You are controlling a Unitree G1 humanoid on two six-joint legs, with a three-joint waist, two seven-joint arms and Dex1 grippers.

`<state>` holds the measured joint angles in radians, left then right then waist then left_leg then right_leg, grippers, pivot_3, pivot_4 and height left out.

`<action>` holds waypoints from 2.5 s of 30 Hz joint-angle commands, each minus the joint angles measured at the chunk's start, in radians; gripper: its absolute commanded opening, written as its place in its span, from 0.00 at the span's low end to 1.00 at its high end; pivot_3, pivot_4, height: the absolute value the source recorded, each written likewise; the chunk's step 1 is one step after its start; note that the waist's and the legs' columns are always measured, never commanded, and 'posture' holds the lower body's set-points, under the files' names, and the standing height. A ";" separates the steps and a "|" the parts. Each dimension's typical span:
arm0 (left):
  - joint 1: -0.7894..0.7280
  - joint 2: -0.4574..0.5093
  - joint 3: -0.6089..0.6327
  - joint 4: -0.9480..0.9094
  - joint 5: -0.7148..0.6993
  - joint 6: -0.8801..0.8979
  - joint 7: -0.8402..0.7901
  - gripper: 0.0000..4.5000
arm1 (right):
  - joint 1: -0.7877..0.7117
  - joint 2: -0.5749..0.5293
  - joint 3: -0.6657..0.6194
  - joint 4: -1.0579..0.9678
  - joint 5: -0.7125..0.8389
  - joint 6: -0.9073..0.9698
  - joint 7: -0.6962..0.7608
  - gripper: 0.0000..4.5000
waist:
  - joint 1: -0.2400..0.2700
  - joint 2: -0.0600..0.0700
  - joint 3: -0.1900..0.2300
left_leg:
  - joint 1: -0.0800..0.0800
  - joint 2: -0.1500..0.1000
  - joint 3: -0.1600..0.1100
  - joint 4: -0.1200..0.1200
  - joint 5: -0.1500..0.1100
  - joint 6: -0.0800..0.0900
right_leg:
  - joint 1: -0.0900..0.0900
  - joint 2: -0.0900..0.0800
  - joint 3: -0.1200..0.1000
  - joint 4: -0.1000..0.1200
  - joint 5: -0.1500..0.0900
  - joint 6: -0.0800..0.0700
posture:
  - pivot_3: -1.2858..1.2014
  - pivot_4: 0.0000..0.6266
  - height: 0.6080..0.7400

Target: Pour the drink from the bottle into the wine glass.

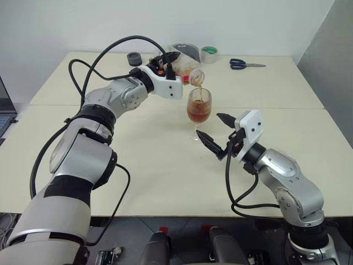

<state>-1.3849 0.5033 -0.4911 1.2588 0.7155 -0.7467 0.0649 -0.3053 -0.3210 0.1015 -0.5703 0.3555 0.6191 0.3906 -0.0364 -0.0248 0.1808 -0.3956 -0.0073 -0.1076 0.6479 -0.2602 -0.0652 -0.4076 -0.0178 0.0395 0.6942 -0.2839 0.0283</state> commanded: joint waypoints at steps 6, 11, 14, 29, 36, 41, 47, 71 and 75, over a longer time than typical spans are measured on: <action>0.021 -0.056 0.205 -0.022 -0.281 0.099 -0.298 0.38 | -0.014 0.003 -0.017 -0.050 0.008 -0.021 -0.002 1.00 | -0.004 0.000 0.000 | 0.000 0.000 0.000 0.001 0.000 0.000 | 0.000 0.000 0.000 0.001 0.000 0.000 | 0.52 0.24 1.00; 0.061 -0.076 0.346 -0.087 -0.476 0.239 -0.520 0.38 | -0.006 -0.015 -0.027 -0.060 0.026 -0.030 0.029 1.00 | -0.017 0.000 0.000 | 0.000 0.000 0.000 0.001 0.000 0.000 | 0.000 0.000 0.000 0.002 0.000 0.000 | 0.52 0.24 1.00; 0.136 -0.073 0.452 -0.184 -0.620 0.389 -0.623 0.38 | -0.004 -0.058 -0.016 -0.074 0.049 -0.012 0.081 1.00 | -0.022 0.000 0.000 | 0.000 0.000 -0.001 0.002 0.000 0.000 | 0.000 0.000 0.000 0.002 0.000 0.000 | 0.52 0.24 1.00; 0.785 -0.019 0.728 -0.958 -0.895 1.006 -0.529 0.38 | -0.070 -0.140 0.039 -0.059 0.143 0.075 0.213 1.00 | -0.039 0.000 -0.001 | -0.001 0.001 -0.004 0.008 0.000 0.000 | 0.001 0.000 -0.001 0.005 0.000 0.000 | 0.52 0.24 1.00; 0.872 -0.050 0.780 -0.982 -0.939 1.028 -0.474 0.38 | -0.098 -0.138 0.065 -0.031 0.140 0.059 0.245 1.00 | -0.020 -0.001 -0.001 | -0.001 0.001 -0.003 0.010 0.000 0.000 | 0.001 -0.001 -0.001 0.005 0.000 0.000 | 0.52 0.24 1.00; 0.894 -0.057 0.775 -0.939 -0.935 0.973 -0.475 0.38 | -0.107 -0.132 0.076 -0.020 0.138 0.056 0.254 1.00 | -0.018 -0.001 -0.001 | -0.001 0.001 -0.003 0.011 -0.001 0.000 | 0.001 -0.001 -0.001 0.004 0.000 0.000 | 0.52 0.24 1.00; 0.929 -0.056 0.761 -0.916 -0.925 0.913 -0.473 0.54 | -0.107 -0.134 0.080 -0.017 0.139 0.053 0.259 1.00 | -0.018 -0.001 -0.002 | -0.001 0.001 -0.003 0.011 -0.001 0.000 | 0.001 -0.001 0.000 0.004 0.000 0.000 | 0.52 0.24 1.00; 1.310 -0.108 0.755 -1.359 -0.902 0.905 -0.351 1.00 | 0.234 0.092 -0.055 0.200 -0.105 -0.360 -0.047 1.00 | -0.013 -0.002 -0.002 | 0.001 0.002 -0.001 0.009 -0.001 0.001 | 0.002 -0.002 0.001 0.004 0.000 0.000 | 0.52 0.24 1.00; 1.313 -0.122 0.755 -1.385 -0.924 0.930 -0.357 1.00 | 0.224 0.108 -0.061 0.258 -0.135 -0.415 -0.057 1.00 | -0.013 -0.002 -0.002 | 0.001 0.002 -0.001 0.009 -0.001 0.001 | 0.002 -0.001 0.001 0.004 0.000 0.000 | 0.52 0.24 1.00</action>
<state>-0.0704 0.3861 0.2550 -0.0730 -0.1907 0.1785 -0.2937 -0.0674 -0.2155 0.0576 -0.3087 0.2324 0.2465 0.3394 -0.0493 -0.0266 0.1786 -0.3947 -0.0058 -0.1084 0.6567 -0.2614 -0.0647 -0.4052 -0.0184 0.0406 0.6979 -0.2839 0.0281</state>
